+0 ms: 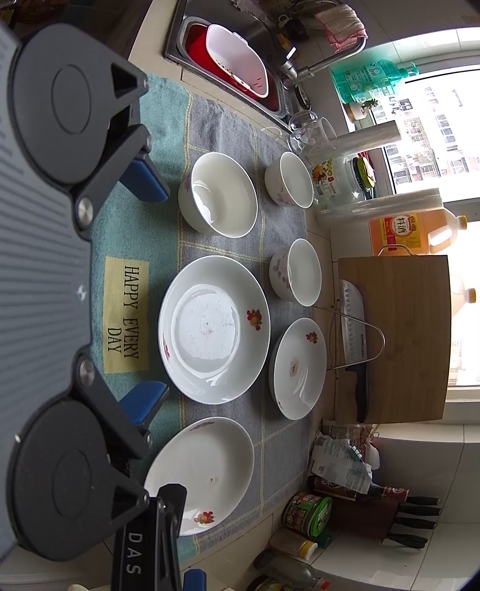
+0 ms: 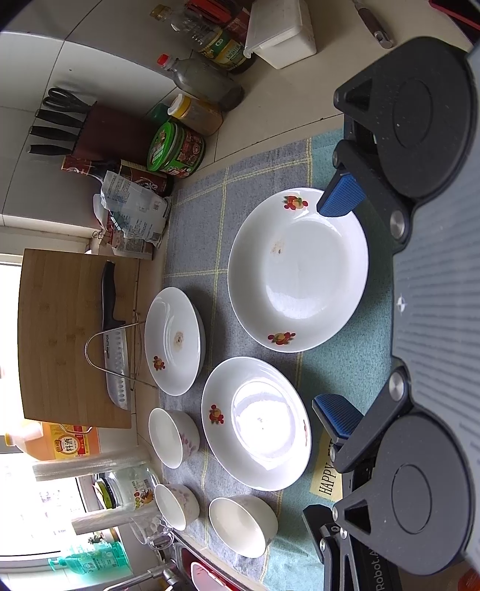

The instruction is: Organize plates and bowls

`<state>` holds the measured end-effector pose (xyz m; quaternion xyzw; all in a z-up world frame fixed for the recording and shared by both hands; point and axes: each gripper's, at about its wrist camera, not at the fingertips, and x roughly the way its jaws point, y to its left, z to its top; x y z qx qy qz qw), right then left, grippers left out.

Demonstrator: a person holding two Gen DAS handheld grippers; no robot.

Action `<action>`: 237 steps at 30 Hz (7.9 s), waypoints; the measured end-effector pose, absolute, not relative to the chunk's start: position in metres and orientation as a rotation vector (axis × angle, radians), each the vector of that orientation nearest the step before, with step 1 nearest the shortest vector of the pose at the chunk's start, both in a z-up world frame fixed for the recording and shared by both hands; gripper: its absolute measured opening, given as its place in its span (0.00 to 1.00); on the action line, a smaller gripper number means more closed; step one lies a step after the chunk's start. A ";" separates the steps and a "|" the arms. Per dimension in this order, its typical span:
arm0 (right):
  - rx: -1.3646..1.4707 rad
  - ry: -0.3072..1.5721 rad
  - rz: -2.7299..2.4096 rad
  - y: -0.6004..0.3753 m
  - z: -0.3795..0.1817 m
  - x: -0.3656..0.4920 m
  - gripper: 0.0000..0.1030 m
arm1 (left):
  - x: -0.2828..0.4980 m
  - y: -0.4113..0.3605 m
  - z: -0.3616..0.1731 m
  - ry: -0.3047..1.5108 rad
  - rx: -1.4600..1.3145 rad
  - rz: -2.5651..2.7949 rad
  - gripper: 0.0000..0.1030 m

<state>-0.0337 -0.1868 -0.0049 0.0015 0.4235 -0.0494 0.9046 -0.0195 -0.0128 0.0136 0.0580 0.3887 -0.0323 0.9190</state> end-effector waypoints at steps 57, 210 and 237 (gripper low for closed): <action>-0.051 0.809 0.237 -0.286 -0.131 -0.025 1.00 | -0.014 -0.057 -0.027 0.789 0.179 -0.284 0.99; -0.126 0.818 0.200 -0.376 -0.151 0.095 0.99 | 0.290 -0.299 -0.109 0.987 0.538 -1.175 0.72; -0.134 0.801 0.107 -0.363 -0.123 0.068 1.00 | 0.241 -0.248 -0.036 0.795 0.461 -1.090 0.86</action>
